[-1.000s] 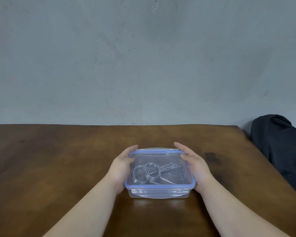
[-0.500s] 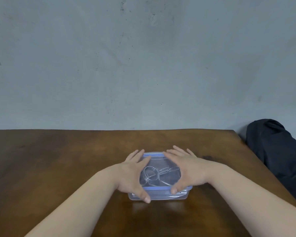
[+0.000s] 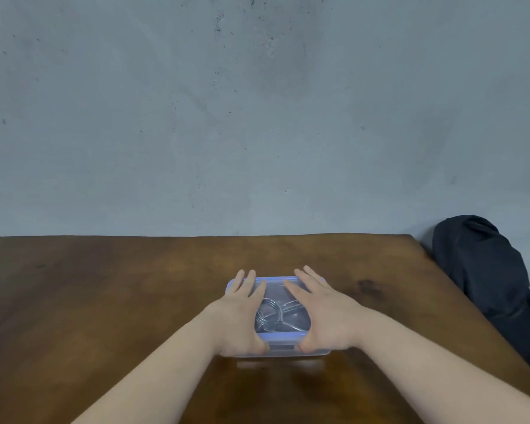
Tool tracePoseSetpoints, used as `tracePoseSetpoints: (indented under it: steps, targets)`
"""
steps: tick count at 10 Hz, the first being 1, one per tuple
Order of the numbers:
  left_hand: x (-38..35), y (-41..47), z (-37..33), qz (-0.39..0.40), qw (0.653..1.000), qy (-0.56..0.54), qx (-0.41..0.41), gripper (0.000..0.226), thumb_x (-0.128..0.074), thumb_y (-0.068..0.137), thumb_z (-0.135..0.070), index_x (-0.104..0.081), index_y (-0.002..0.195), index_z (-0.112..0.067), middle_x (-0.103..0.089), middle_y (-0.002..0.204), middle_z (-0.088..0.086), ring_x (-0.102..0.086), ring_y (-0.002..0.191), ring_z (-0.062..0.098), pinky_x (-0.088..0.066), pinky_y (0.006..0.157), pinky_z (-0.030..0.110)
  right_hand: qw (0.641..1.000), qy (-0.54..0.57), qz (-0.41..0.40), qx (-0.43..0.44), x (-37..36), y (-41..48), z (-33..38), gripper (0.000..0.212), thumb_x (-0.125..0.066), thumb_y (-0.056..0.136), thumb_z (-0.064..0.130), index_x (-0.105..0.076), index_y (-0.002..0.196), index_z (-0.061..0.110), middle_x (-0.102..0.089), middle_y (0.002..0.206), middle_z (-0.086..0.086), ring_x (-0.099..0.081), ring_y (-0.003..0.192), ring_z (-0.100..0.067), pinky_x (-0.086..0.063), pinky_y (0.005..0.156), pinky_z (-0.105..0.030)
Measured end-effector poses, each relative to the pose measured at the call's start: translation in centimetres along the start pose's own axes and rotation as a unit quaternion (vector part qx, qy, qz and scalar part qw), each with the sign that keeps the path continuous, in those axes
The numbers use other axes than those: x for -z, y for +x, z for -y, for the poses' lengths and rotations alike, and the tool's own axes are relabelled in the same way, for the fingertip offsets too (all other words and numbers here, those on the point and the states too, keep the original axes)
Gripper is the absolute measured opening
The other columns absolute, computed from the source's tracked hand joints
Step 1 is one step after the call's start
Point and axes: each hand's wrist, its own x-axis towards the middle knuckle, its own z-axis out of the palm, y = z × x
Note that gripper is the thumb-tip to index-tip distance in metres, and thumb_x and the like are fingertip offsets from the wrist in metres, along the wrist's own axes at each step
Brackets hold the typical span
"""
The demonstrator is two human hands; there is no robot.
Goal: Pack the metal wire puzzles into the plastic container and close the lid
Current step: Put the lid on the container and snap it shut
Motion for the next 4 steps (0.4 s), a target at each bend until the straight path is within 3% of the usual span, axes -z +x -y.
tracePoseSetpoints:
  steps: [1, 3, 4]
  targets:
    - [-1.0, -0.4, 0.3, -0.052, 0.998, -0.035, 0.002, 0.113, -0.061, 0.078, -0.058, 0.004, 0.161, -0.017, 0.013, 0.170, -0.003, 0.019, 0.153, 0.015, -0.021, 0.123, 0.032, 0.998, 0.048, -0.046, 0.003, -0.7, -0.5, -0.1, 0.110, -0.069, 0.075, 0.053, -0.007, 0.162, 0.029, 0.014, 0.170, 0.014, 0.026, 0.149, -0.003, -0.030, 0.119, -0.035]
    - [-1.3, -0.7, 0.3, -0.069, 0.995, -0.077, 0.004, 0.117, -0.072, 0.078, -0.055, 0.001, 0.161, -0.017, 0.010, 0.170, -0.005, 0.017, 0.154, 0.015, -0.018, 0.124, 0.031, 0.994, 0.080, -0.067, 0.018, -1.2, -1.3, -0.3, 0.098, -0.074, 0.082, 0.049, -0.017, 0.161, 0.032, 0.013, 0.170, 0.016, 0.027, 0.150, -0.004, -0.036, 0.118, -0.039]
    - [-1.0, -1.2, 0.3, -0.054, 0.990, -0.133, 0.009, 0.127, -0.082, 0.069, -0.055, 0.001, 0.161, -0.024, 0.011, 0.170, -0.005, 0.017, 0.153, 0.014, -0.015, 0.125, 0.035, 0.990, 0.126, -0.053, 0.015, -1.2, -2.0, -0.3, 0.106, -0.081, 0.076, 0.051, -0.018, 0.160, 0.035, 0.022, 0.167, 0.019, 0.031, 0.148, -0.002, -0.030, 0.121, -0.043]
